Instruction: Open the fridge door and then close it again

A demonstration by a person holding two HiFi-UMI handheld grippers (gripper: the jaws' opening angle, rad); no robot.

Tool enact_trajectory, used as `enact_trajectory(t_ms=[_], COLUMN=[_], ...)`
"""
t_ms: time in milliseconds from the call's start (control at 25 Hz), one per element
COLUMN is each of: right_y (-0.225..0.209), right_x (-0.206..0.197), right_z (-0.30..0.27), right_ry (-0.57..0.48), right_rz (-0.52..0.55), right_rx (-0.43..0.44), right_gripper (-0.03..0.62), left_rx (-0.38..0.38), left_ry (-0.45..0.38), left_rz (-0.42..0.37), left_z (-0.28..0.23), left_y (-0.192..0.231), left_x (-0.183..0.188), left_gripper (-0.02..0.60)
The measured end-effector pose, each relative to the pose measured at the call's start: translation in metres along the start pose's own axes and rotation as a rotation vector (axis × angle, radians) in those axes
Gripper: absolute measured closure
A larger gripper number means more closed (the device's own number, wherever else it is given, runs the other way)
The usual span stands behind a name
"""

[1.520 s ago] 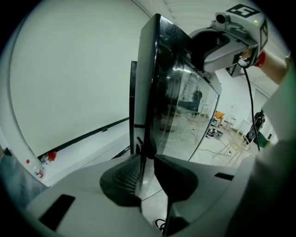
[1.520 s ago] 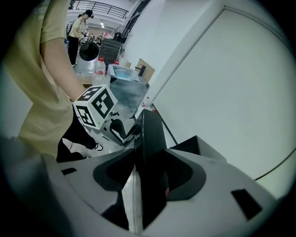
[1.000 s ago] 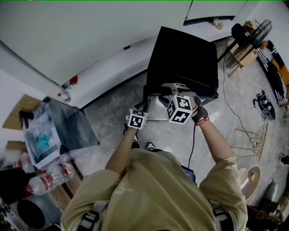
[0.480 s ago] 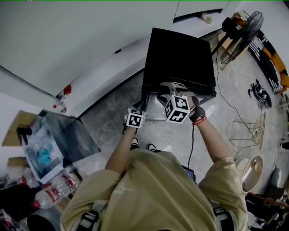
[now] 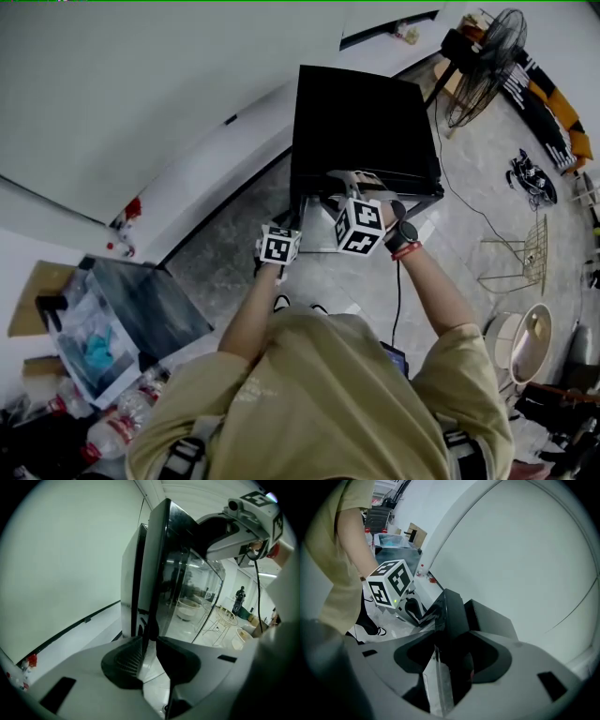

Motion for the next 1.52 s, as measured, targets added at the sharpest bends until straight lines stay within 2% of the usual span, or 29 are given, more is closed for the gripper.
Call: enact_trajectory(t_ms=[240,440,640,800,920,1080,1240,1360,1520], right_y=[-0.004,-0.006,-0.008,-0.009,-0.008,-0.011,-0.026,-0.035,-0.05], right_x=[-0.001,0.0,-0.002,-0.005,-0.006,-0.001,-0.007,-0.019,-0.04], right_z=[-0.008,-0.015,-0.015,-0.012,-0.006,0.015,0.041,0.061,0.085], right_ry=[0.035,0.06,0.064,0.044,0.029,-0.011,-0.061,-0.078,-0.078], right_rz=[-0.001,-0.011,-0.016,-0.031,-0.06,-0.213,-0.45,-0.575,-0.717], right_rx=[-0.061,-0.1,-0.108,-0.116,-0.151,-0.205,-0.24,-0.277,-0.381], right_gripper=[0.355,0.35,0.347,0.345,0.345,0.345,0.362,0.373,0.387], left_rx=[-0.012,-0.032,-0.054,-0.027,-0.051,-0.084,-0.066,-0.058,-0.075], left_ry=[0.01,0.018,0.024,0.051,0.031,-0.036,-0.138,-0.223,-0.31], left_rz=[-0.011,0.009,-0.01,-0.059,-0.063,-0.113,-0.164,-0.183,-0.186], left_z=[-0.004,-0.007,-0.012,-0.011,0.001,0.03,0.057,0.074,0.093], left_y=[0.009,0.013,0.013,0.015,0.01,-0.005,-0.016,-0.027,-0.047], left_x=[0.008,0.012,0.014,0.015,0.023,0.042,0.071,0.094,0.122], left_gripper=[0.492,0.492,0.491,0.491,0.493,0.495,0.503,0.515,0.526])
Point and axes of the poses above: the fingertips, and each gripper's own axes: z backward along the fingers, y to its left, x out of its top, the point moved 5 cm from there along z, backward along the fingers, and after that the axes turned 13 degrees about -x, right-handed, at the moved point
